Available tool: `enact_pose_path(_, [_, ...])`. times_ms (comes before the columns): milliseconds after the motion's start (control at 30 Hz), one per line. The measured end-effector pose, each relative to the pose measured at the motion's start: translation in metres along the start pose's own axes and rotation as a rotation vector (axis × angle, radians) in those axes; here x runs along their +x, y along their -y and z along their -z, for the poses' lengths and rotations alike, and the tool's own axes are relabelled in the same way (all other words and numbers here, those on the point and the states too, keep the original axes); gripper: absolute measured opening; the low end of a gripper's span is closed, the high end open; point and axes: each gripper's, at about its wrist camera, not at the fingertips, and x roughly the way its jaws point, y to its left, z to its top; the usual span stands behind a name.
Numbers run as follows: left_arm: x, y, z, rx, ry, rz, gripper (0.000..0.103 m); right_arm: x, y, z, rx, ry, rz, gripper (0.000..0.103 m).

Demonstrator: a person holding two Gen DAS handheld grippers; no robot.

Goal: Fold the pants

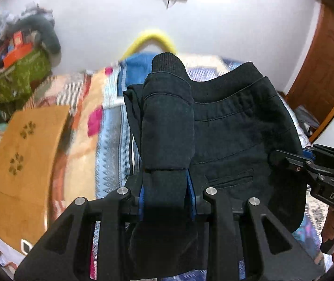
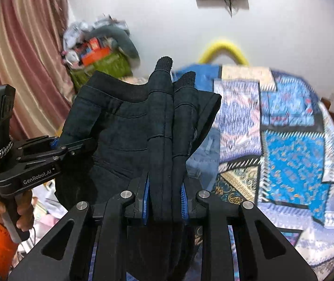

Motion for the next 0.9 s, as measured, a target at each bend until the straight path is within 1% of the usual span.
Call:
enact_pose_path(67, [0.033, -0.007, 0.003, -0.023, -0.046, -0.005, 0.028, 0.028, 0.006, 0.003, -0.003, -0.036, 0.022, 0.019])
enact_pose_path(167, [0.066, -0.01, 0.009, -0.019, -0.086, -0.019, 0.028, 0.061, 0.011, 0.007, -0.028, -0.082, 0.067, 0.019])
enact_pose_path(233, [0.092, -0.013, 0.013, -0.012, -0.119, -0.035, 0.028, 0.079, 0.018, 0.009, 0.002, -0.111, 0.067, 0.019])
enact_pose_path(367, [0.131, -0.021, 0.022, -0.026, -0.179, -0.032, 0.029, 0.103, 0.03, 0.012, 0.029, -0.165, 0.085, 0.02])
enact_pose_path(400, [0.138, -0.022, 0.026, -0.035, -0.196, -0.028, 0.031, 0.108, 0.031, 0.013, 0.032, -0.178, 0.09, 0.02])
enact_pose_path(433, [0.141, -0.022, 0.028, -0.038, -0.197, -0.032, 0.034, 0.113, 0.034, 0.017, 0.036, -0.193, 0.098, 0.022])
enact_pose_path(467, [0.142, -0.024, 0.029, -0.037, -0.195, -0.03, 0.037, 0.113, 0.036, 0.018, 0.039, -0.2, 0.098, 0.026])
enact_pose_path(533, [0.139, -0.024, 0.033, -0.027, -0.186, -0.034, 0.042, 0.111, 0.04, 0.023, 0.055, -0.217, 0.089, 0.03])
enact_pose_path(600, [0.132, -0.022, 0.035, -0.006, -0.177, -0.057, 0.043, 0.107, 0.043, 0.026, 0.071, -0.22, 0.083, 0.031])
enact_pose_path(700, [0.115, -0.017, 0.035, 0.024, -0.173, -0.099, 0.044, 0.089, 0.043, 0.031, 0.087, -0.208, 0.078, 0.031])
enact_pose_path(767, [0.102, -0.015, 0.033, 0.04, -0.162, -0.118, 0.044, 0.07, 0.041, 0.033, 0.095, -0.172, 0.056, 0.031])
enact_pose_path(900, [0.05, -0.009, 0.031, 0.047, -0.101, -0.103, 0.044, 0.022, 0.023, 0.032, 0.056, -0.078, 0.05, 0.031])
